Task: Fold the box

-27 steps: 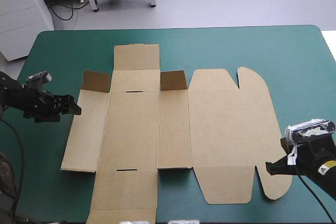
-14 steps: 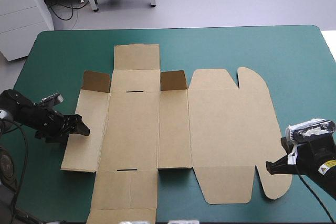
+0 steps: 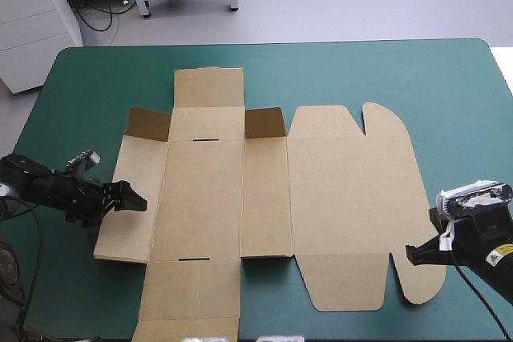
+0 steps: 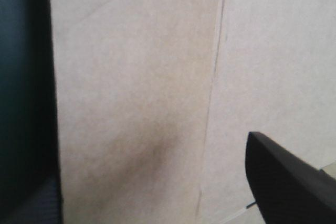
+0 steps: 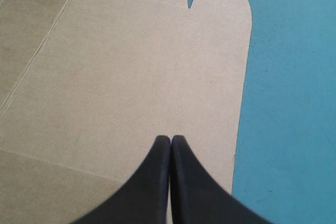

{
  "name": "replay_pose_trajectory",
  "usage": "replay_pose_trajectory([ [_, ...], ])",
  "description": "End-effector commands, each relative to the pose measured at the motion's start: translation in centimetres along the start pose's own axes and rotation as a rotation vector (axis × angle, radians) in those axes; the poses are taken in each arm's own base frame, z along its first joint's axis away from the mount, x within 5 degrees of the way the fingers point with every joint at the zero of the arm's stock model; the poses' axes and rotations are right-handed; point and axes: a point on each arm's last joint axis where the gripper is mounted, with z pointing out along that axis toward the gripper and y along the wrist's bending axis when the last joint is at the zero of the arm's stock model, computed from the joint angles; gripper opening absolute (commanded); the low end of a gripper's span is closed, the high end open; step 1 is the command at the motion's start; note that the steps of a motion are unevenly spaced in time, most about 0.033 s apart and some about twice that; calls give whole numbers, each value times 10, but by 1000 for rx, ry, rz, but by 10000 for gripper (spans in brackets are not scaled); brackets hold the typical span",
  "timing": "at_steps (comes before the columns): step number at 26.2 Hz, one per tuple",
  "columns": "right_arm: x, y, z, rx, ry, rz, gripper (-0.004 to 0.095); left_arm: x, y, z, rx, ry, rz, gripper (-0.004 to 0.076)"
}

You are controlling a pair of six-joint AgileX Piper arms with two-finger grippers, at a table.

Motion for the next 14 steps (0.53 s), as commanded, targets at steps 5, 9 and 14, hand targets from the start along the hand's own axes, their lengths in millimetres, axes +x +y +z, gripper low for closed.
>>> replay_pose_trajectory([
  [5, -12, -2, -5, 25, -85, 1, -23, 17, -12, 15, 140, 154, -23, 522],
  [9, -13, -3, -5, 26, -98, 4, -23, 18, -14, 18, 125, 178, 3, 476],
  [14, -13, -2, -5, 24, -99, 6, -23, 18, -13, 18, 115, 178, -17, 162],
])
